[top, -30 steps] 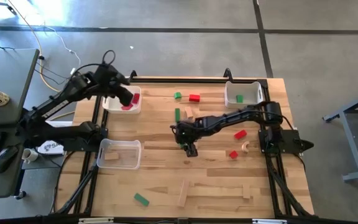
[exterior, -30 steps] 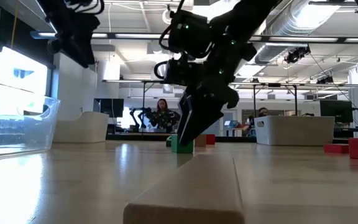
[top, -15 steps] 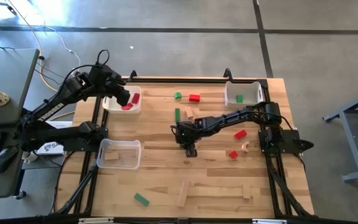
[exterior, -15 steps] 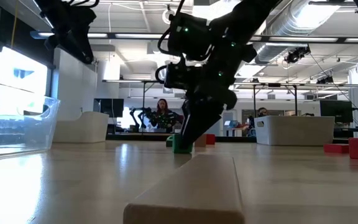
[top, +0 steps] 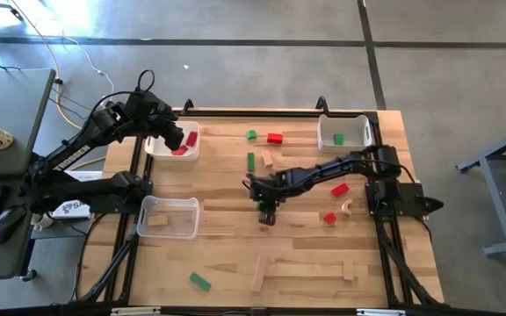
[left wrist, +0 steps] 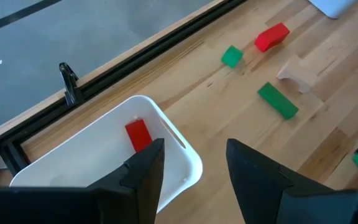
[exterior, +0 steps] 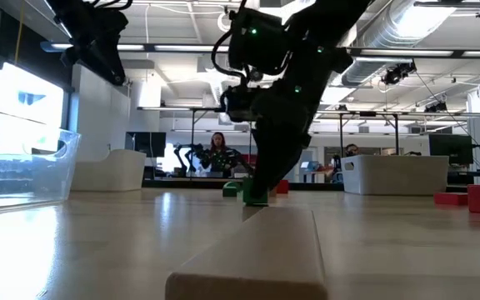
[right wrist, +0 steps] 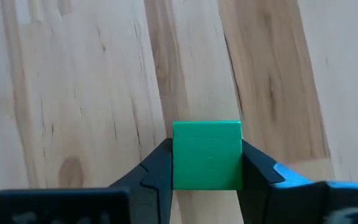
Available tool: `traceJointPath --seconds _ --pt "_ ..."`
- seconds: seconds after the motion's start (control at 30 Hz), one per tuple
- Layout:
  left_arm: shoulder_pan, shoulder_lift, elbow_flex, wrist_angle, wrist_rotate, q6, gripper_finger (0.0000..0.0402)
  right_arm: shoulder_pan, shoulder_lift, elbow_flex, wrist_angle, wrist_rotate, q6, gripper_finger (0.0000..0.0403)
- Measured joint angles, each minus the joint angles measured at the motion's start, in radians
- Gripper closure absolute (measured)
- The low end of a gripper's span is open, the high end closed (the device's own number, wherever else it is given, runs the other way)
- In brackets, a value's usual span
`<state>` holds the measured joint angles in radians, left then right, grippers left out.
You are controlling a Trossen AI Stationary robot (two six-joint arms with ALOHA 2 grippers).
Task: Sort & place blocks by color
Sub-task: Put the green rectangle into the right white bin
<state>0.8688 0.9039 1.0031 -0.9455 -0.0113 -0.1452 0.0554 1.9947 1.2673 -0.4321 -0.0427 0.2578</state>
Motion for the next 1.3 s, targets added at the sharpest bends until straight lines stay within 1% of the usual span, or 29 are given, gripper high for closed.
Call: traceJointPath --seconds 0.23,0.3,0.5,0.8,0.97,1.1,1.3 --pt "0.0 0.0 0.0 0.013 0.0 0.0 0.0241 0.039 -0.066 -0.007 -0.185 0.172 0.095 0.0297" --pt "0.0 0.0 0.0 0.026 0.0 0.0 0.0241 0.047 -0.087 -0.006 -0.24 0.205 0.112 0.0297" --pt "0.0 0.0 0.0 0.034 0.041 0.0 0.0241 0.058 -0.122 -0.006 -0.376 0.283 0.176 0.0297" --pt "0.0 0.0 0.0 0.039 0.043 0.0 0.0241 0.058 -0.165 -0.007 -0.629 0.38 0.222 0.0297" --pt "0.0 0.0 0.0 0.104 0.042 0.025 0.0241 0.056 -0.194 -0.007 -0.771 0.475 0.296 0.0297" --pt "0.0 0.0 0.0 0.172 0.042 0.052 0.0241 0.051 -0.214 -0.007 -0.88 0.524 0.344 0.0297" --pt "0.0 0.001 0.0 0.315 0.03 0.054 0.0241 -0.003 -0.254 -0.007 -1.048 0.671 0.432 0.0297"
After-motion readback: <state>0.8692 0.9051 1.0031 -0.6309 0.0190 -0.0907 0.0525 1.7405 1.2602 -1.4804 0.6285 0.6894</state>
